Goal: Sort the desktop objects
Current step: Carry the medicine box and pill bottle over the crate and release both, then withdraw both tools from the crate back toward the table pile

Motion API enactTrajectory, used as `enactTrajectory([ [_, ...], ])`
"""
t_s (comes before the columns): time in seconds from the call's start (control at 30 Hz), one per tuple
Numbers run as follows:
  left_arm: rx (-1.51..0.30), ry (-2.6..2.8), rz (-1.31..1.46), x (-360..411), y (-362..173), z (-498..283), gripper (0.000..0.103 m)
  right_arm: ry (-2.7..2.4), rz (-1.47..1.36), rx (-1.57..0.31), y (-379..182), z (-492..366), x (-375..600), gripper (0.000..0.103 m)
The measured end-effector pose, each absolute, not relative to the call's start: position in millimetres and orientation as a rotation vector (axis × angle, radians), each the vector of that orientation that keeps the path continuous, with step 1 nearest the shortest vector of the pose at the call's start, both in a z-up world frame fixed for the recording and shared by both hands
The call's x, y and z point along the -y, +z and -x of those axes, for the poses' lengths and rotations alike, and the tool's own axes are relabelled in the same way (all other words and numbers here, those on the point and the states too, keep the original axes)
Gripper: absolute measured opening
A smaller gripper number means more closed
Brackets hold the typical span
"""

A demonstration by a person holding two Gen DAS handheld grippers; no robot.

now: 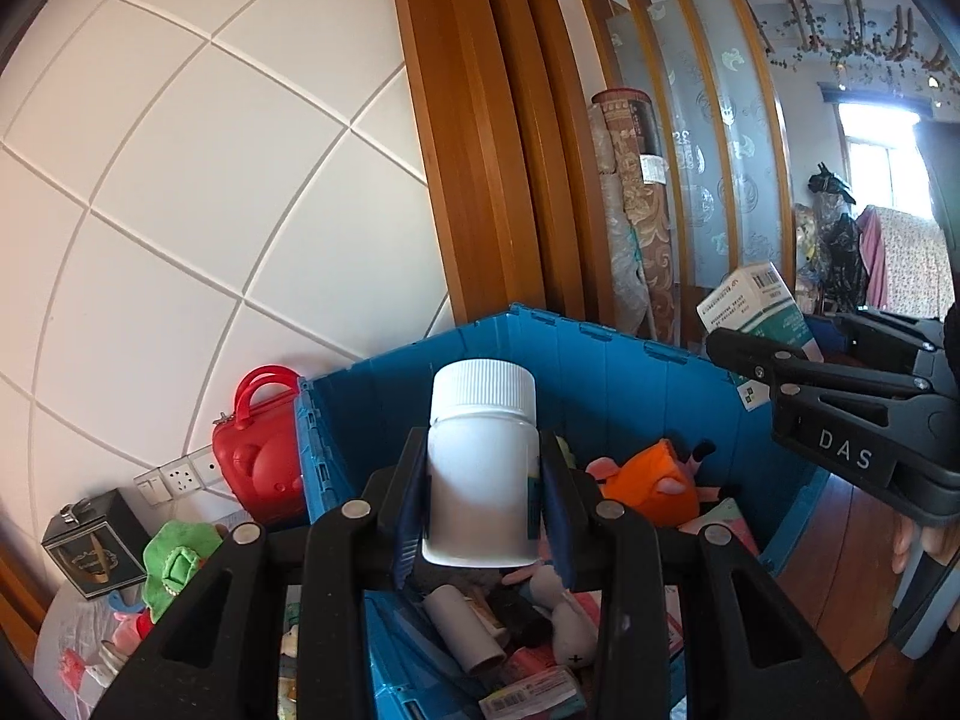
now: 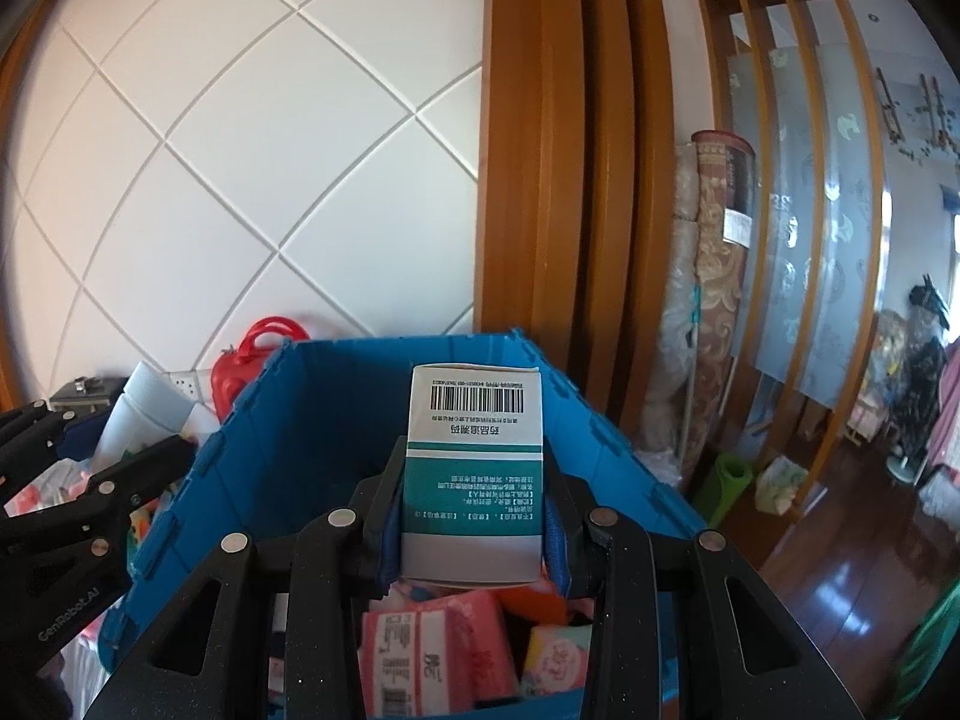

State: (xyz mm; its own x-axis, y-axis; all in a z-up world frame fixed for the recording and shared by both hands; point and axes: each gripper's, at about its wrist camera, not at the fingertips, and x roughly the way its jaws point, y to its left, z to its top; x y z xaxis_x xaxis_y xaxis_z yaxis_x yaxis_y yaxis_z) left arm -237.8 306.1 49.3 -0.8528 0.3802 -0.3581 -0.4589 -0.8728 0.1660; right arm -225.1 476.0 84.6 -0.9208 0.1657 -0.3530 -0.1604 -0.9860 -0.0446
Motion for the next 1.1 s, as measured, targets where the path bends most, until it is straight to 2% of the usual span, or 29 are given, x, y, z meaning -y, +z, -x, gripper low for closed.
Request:
enactTrajectory([
  [0.37, -0.343, 2.659, 0.471, -309, 47, 245, 0.034, 2.945, 0.57, 0.014, 80, 240, -476, 0.036],
  [0.47, -0.364, 2.671, 0.476, -313, 47, 248, 0.035, 2.949, 0.561, 0.0, 81, 244, -479, 0.042],
  [0.53, -0.384, 2.704, 0.473, -315, 47, 248, 0.046, 2.944, 0.541, 0.0, 84, 245, -479, 0.071],
  [0.57, -0.384, 2.727, 0.462, -315, 48, 248, 0.055, 2.939, 0.521, 0.008, 85, 244, -479, 0.074],
  [0.6, -0.375, 2.742, 0.452, -314, 48, 247, 0.064, 2.935, 0.507, 0.016, 86, 243, -479, 0.074],
  [0.67, -0.353, 2.764, 0.442, -311, 50, 246, 0.07, 2.933, 0.494, 0.015, 88, 243, -480, 0.076],
  [0.87, -0.312, 2.795, 0.418, -303, 57, 244, 0.077, 2.945, 0.491, -0.024, 89, 242, -485, 0.077],
  [1.1, -0.303, 2.826, 0.415, -287, 57, 235, 0.077, 2.983, 0.48, -0.023, 88, 229, -481, 0.077],
])
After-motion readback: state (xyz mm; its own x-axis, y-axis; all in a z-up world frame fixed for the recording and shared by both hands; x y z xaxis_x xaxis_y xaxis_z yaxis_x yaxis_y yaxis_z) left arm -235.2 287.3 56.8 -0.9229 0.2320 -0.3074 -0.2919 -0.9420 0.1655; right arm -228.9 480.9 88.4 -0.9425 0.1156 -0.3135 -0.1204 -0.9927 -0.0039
